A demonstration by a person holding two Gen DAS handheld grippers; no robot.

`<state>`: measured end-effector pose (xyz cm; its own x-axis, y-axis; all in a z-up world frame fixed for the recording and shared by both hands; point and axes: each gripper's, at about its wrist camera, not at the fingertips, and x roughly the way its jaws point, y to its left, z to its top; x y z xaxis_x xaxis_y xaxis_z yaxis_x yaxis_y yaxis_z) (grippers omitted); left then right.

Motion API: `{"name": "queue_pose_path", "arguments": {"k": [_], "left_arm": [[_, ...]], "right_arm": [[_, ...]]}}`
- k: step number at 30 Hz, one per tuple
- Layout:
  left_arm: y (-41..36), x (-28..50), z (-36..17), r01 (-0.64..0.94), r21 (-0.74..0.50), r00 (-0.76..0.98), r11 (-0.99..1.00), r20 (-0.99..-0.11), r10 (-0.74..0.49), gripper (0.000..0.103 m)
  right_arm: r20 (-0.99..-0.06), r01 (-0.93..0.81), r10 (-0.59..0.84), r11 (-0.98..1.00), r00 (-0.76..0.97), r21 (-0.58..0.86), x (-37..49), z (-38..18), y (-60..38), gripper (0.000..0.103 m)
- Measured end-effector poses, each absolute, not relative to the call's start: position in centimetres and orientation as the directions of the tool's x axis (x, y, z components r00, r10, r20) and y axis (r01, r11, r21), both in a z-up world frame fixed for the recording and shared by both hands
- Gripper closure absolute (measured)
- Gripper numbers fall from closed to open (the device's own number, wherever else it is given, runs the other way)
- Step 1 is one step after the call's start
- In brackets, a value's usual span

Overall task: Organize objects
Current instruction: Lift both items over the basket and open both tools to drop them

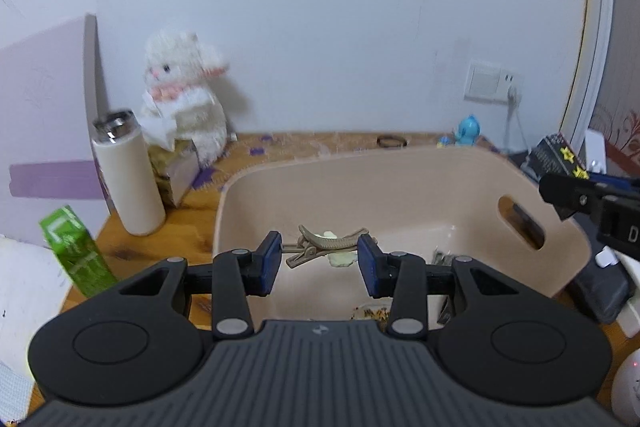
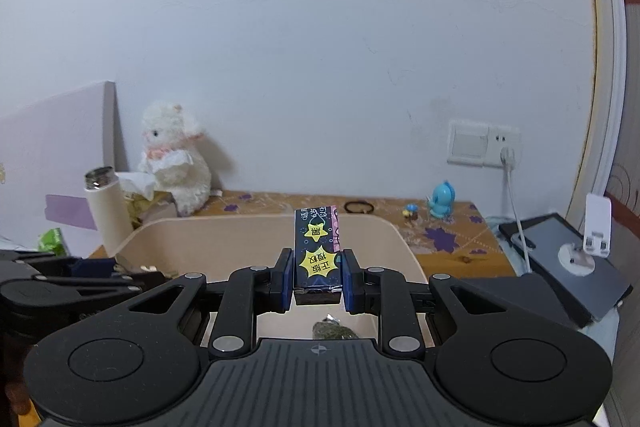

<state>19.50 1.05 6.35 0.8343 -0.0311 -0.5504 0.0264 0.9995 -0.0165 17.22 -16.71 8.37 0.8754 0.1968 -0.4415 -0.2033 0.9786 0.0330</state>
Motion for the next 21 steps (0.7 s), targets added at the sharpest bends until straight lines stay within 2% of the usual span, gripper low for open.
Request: {"name": "queue_pose_path", "arguments": {"k": [5,8,11,14,15,16,17,19,21], "left_arm": [[0.3,21.6,3.9,0.026,-0.013,0.786,1.000,-0.618,-0.029,0.059],[-0.5,22.3,3.0,0.036,0.047,0.776,0.998,-0.630,0.002,0.059],[-0.7,22.7,2.5,0.059,0.013,0.751,0.998,-0.660,-0.035,0.059],[-1.0,22.8,2.4,0.064,0.030,0.749,0.997,-0.662,-0.028,0.058],[-1.0,22.7,2.4,0.066,0.037,0.749,0.997,-0.662,-0.025,0.058],[-1.0,22.6,2.5,0.064,0.038,0.749,0.997,-0.662,-0.023,0.058],[-0.9,22.5,2.7,0.063,0.036,0.749,0.997,-0.662,-0.024,0.056],[-0.7,22.1,3.1,0.068,0.022,0.751,0.997,-0.659,-0.037,0.044],[-0.7,21.6,3.7,0.073,0.017,0.759,0.997,-0.649,-0.045,0.033]], "right_arm": [[-0.484,-0.178,0.173,0.983,0.858,0.035,18.9,6.5,-16.5,0.082],[-0.513,-0.186,0.174,0.982,0.841,0.028,19.8,5.6,-16.0,0.082],[-0.532,-0.196,0.166,0.981,0.831,0.001,20.2,5.1,-15.3,0.082],[-0.545,-0.201,0.164,0.979,0.822,-0.009,20.4,4.8,-15.1,0.081],[-0.551,-0.206,0.167,0.979,0.818,-0.008,20.4,4.7,-15.0,0.078],[-0.554,-0.208,0.168,0.978,0.815,-0.009,20.4,4.7,-15.0,0.069],[-0.552,-0.210,0.171,0.978,0.816,-0.008,20.3,4.8,-15.0,0.065],[-0.542,-0.216,0.182,0.976,0.820,0.000,20.0,5.1,-15.1,0.059],[-0.530,-0.215,0.182,0.977,0.828,0.000,19.4,5.6,-15.3,0.057]]}}
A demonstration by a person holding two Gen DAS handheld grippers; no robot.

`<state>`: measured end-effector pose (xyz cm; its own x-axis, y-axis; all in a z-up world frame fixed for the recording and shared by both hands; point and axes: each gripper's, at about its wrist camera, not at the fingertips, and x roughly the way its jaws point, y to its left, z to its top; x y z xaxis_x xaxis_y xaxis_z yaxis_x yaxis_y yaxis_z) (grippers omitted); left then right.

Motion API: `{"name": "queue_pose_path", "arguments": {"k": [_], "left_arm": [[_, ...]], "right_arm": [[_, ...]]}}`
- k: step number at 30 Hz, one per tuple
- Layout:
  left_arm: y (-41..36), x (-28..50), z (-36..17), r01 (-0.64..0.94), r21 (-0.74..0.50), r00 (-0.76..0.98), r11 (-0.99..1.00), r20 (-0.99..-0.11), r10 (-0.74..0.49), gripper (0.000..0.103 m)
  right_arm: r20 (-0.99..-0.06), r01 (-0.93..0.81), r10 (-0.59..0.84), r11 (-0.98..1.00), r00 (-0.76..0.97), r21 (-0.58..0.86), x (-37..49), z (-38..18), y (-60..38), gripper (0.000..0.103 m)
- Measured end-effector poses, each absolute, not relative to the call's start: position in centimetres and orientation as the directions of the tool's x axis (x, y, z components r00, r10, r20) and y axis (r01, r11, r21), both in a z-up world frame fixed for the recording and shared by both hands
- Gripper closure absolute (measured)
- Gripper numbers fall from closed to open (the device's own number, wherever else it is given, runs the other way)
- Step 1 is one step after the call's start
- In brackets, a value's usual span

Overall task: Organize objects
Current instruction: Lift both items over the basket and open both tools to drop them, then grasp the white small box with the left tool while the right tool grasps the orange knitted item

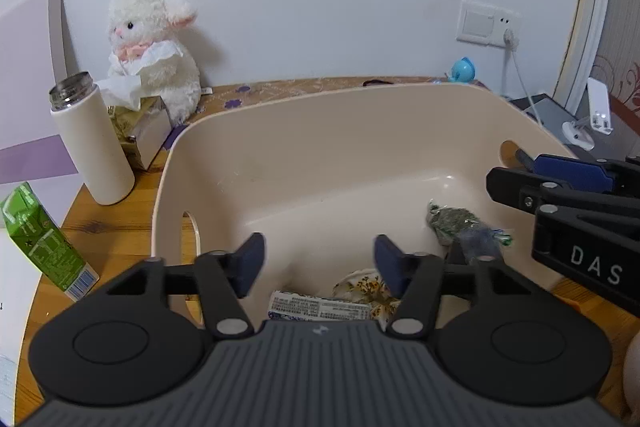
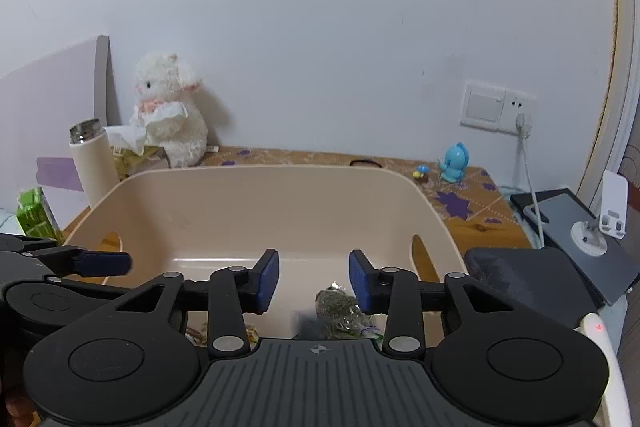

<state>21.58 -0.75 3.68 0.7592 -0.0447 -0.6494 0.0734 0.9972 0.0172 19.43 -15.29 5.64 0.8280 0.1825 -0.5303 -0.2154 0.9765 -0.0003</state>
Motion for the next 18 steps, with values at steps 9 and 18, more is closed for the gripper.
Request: {"name": "queue_pose_path", "arguments": {"k": [9,18], "left_arm": [[-0.2,18.6,6.0,0.058,0.020,0.794,0.998,-0.606,-0.034,0.029],[0.3,13.6,6.5,0.089,0.035,0.798,0.995,-0.600,-0.050,0.012]], "right_arm": [[-0.494,-0.176,0.144,0.984,0.857,-0.019,16.1,7.7,-17.6,0.040],[-0.536,-0.130,0.076,0.989,0.841,-0.064,12.8,6.5,-20.0,0.031]]}}
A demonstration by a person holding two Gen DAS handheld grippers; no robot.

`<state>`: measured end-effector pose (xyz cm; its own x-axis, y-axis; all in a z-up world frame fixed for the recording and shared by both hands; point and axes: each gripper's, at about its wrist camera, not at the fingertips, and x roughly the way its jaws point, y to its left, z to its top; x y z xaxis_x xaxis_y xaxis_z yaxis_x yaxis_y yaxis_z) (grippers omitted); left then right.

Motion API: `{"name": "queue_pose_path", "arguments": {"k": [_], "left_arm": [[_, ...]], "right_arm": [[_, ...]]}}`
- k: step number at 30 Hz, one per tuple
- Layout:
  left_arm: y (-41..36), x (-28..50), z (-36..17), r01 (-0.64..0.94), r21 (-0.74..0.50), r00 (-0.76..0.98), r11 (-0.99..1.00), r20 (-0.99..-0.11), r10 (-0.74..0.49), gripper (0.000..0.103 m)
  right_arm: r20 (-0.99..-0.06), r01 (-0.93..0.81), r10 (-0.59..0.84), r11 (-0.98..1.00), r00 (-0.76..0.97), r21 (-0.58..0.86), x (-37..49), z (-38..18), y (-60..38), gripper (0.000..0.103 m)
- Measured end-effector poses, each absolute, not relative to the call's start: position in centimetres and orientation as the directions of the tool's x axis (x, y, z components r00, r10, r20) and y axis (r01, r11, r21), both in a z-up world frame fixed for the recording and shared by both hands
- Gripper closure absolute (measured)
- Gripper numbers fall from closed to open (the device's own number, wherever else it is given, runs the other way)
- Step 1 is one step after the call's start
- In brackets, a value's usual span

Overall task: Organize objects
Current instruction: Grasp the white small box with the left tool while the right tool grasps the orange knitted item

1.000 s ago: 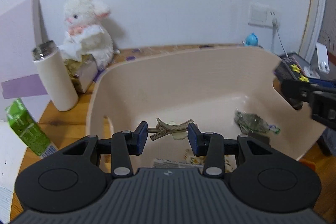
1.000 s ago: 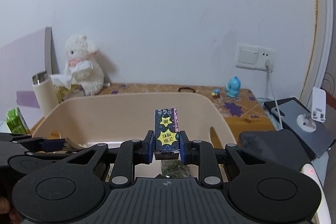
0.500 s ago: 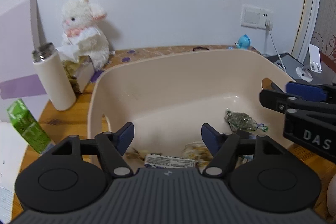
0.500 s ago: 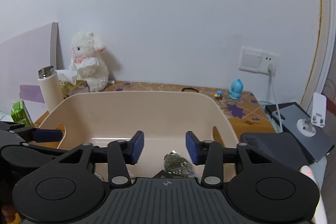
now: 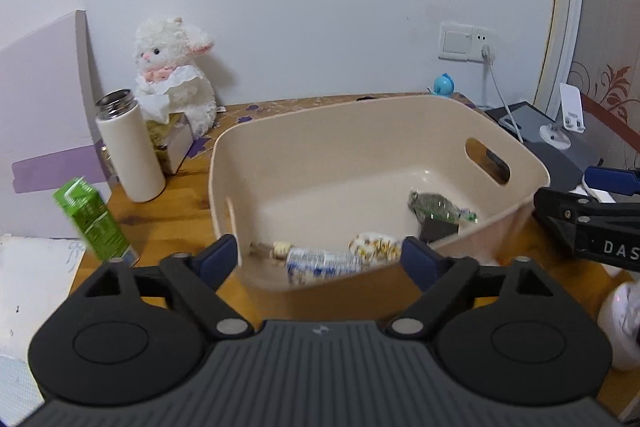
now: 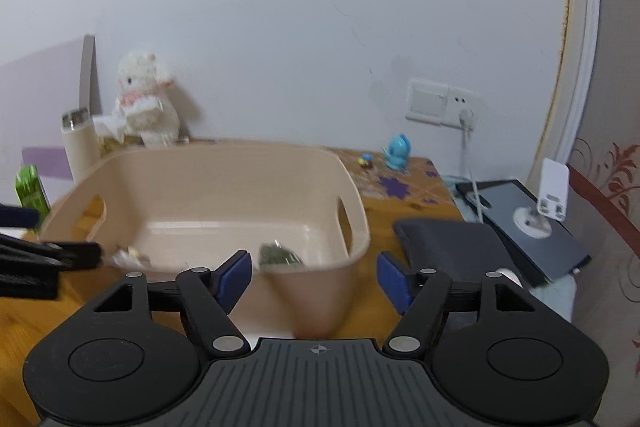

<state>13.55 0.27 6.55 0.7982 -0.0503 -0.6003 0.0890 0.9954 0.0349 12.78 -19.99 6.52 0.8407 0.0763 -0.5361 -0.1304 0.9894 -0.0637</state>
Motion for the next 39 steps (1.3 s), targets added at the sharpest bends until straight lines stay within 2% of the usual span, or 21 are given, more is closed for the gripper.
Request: {"name": "queue_pose_path", "arguments": {"k": [7,14,20,28,32,39], "left_arm": [[0.9,11.0,4.5,0.097,0.021,0.767,0.995,-0.639,-0.061,0.012],[2.1,11.0,1.2,0.048,-0.050,0.711,0.998,-0.700,-0.070,0.012],[2.6,12.1,-0.6,0.024,-0.073,0.673,0.997,-0.737,-0.071,0.012],[2.6,13.4,-2.0,0.010,-0.079,0.648,0.997,-0.759,-0.067,0.012],[2.6,13.7,-2.7,0.002,-0.086,0.637,0.996,-0.768,-0.068,0.012],[2.9,13.8,-2.7,-0.012,-0.095,0.639,0.995,-0.766,-0.065,0.012]], "right_arm": [[-0.609,-0.095,0.024,0.992,0.793,-0.086,12.9,3.6,-20.7,0.031],[-0.665,-0.073,-0.007,0.993,0.747,-0.093,13.8,0.2,-20.5,0.030],[-0.652,-0.031,-0.061,0.991,0.756,-0.129,14.7,-1.2,-20.2,0.030],[-0.659,0.022,-0.084,0.994,0.747,-0.103,16.5,-2.0,-20.7,0.030],[-0.676,0.019,-0.077,0.995,0.733,-0.093,17.0,-2.5,-20.8,0.030],[-0.689,-0.069,0.033,0.997,0.724,-0.025,16.8,-2.5,-19.6,0.027]]}}
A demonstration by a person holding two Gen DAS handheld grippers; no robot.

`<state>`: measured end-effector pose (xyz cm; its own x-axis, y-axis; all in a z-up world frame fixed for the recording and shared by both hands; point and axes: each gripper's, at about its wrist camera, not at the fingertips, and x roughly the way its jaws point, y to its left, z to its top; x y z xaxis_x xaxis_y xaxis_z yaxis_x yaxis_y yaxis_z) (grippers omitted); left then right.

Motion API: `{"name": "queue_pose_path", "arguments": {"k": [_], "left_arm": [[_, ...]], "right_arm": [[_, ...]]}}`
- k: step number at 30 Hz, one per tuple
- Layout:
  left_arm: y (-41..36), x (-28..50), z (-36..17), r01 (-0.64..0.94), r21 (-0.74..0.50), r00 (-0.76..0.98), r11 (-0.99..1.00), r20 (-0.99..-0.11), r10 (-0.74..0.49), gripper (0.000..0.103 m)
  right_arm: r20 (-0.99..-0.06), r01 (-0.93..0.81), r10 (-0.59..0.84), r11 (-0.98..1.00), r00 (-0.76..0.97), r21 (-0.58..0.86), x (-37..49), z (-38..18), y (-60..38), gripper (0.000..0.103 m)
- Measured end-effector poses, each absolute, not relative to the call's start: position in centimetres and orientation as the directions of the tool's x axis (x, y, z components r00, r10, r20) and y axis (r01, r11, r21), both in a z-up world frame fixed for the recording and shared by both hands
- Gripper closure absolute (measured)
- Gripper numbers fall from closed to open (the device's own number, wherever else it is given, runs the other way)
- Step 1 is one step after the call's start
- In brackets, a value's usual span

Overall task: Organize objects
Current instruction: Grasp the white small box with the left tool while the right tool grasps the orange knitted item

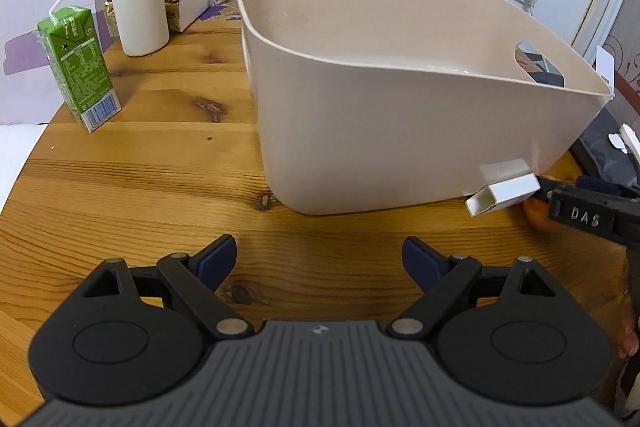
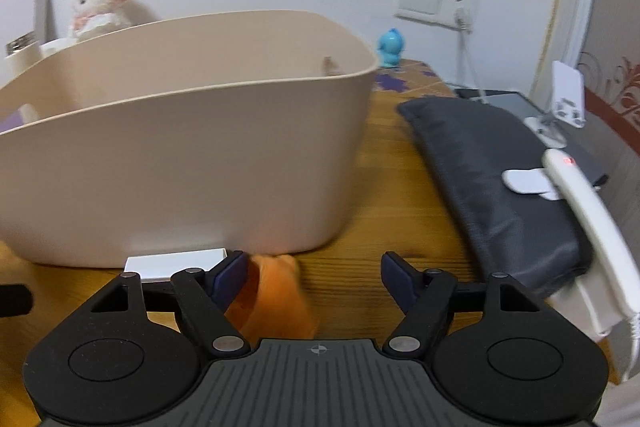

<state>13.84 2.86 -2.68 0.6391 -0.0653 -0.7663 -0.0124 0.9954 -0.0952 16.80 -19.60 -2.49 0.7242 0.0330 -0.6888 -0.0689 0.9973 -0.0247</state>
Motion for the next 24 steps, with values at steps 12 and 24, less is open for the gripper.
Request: {"name": "queue_pose_path", "arguments": {"k": [12,24], "left_arm": [[4.5,13.5,-2.5,-0.064,-0.123,0.646,0.990,-0.761,-0.053,0.012],[3.2,13.4,-1.8,-0.020,-0.142,0.658,0.990,-0.747,-0.094,0.012]], "right_arm": [[-0.703,-0.215,0.171,0.976,0.690,0.026,15.2,-3.2,-15.2,0.026],[-0.694,-0.198,0.171,0.979,0.699,0.042,12.7,-1.4,-17.9,0.023]]}}
